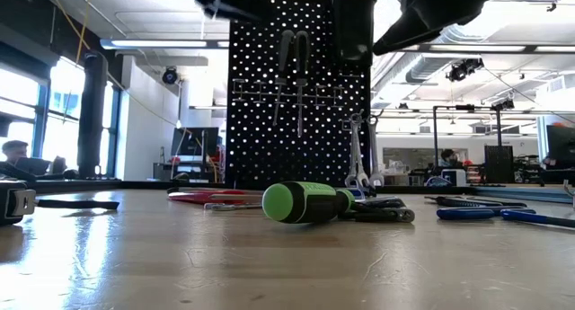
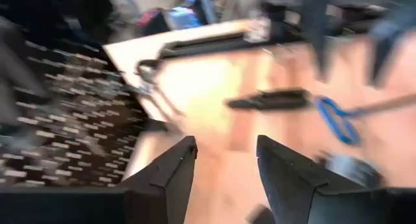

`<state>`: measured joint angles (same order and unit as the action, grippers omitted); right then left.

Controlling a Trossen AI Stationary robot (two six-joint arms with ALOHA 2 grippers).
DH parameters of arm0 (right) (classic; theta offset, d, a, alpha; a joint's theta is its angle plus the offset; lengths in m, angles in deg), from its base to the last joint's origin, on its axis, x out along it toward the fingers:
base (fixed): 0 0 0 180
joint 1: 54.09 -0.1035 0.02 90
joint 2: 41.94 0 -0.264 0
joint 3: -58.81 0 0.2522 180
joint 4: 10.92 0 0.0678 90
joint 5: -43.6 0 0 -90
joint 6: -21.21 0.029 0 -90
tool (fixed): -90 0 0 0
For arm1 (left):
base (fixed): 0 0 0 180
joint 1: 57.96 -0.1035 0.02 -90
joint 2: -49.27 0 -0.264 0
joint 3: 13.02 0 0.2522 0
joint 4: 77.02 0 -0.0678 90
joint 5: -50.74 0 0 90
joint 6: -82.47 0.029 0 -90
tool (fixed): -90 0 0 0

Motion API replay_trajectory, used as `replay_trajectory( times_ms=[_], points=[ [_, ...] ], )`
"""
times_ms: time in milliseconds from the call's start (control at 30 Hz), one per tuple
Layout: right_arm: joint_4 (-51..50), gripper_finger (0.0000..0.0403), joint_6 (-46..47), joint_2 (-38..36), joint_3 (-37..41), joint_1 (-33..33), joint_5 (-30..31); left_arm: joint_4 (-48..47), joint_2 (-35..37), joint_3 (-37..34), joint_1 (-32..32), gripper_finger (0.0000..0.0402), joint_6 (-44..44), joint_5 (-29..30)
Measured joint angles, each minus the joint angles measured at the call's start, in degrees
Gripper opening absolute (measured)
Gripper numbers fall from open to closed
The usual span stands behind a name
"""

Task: Hang tools onto peg board
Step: Hang the blue screwdriver onto the pegboard

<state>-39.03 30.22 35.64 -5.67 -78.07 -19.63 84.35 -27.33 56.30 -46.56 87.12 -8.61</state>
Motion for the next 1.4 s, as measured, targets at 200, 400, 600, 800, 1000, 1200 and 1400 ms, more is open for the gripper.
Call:
replay_trajectory(
  times_ms=[200,400,600,800,1000,1200,1400],
  points=[
    [2.9,0.0195,-1.6,7.3,0.0,3.2,-3.8,12.7,-0.1,-12.0,2.2,0.0159,-3.5,-5.3],
    [7.3,0.0195,-4.1,15.6,0.0,8.1,-6.4,25.5,-0.1,-21.0,2.3,0.0159,-6.6,-7.8],
    [8.8,0.0192,-6.3,19.3,0.0,14.4,-15.6,27.8,-2.0,-23.3,2.3,0.0158,-9.7,-9.5],
    [10.0,0.0174,-8.1,23.0,0.0,19.1,-28.2,31.8,-9.2,-23.2,2.3,0.0158,-12.0,-11.7],
    [11.3,0.0158,-8.3,27.4,-0.2,20.9,-29.9,39.3,-17.7,-23.2,2.1,0.0158,-13.3,-12.1],
    [11.2,0.0105,-8.7,27.6,-0.2,20.6,-29.0,39.1,-23.6,-20.8,2.0,0.0158,-13.2,-13.4],
    [8.6,0.0085,-9.5,24.7,0.1,19.0,-28.9,38.5,-25.4,-18.3,1.6,0.0161,-11.3,-14.1]
  ],
)
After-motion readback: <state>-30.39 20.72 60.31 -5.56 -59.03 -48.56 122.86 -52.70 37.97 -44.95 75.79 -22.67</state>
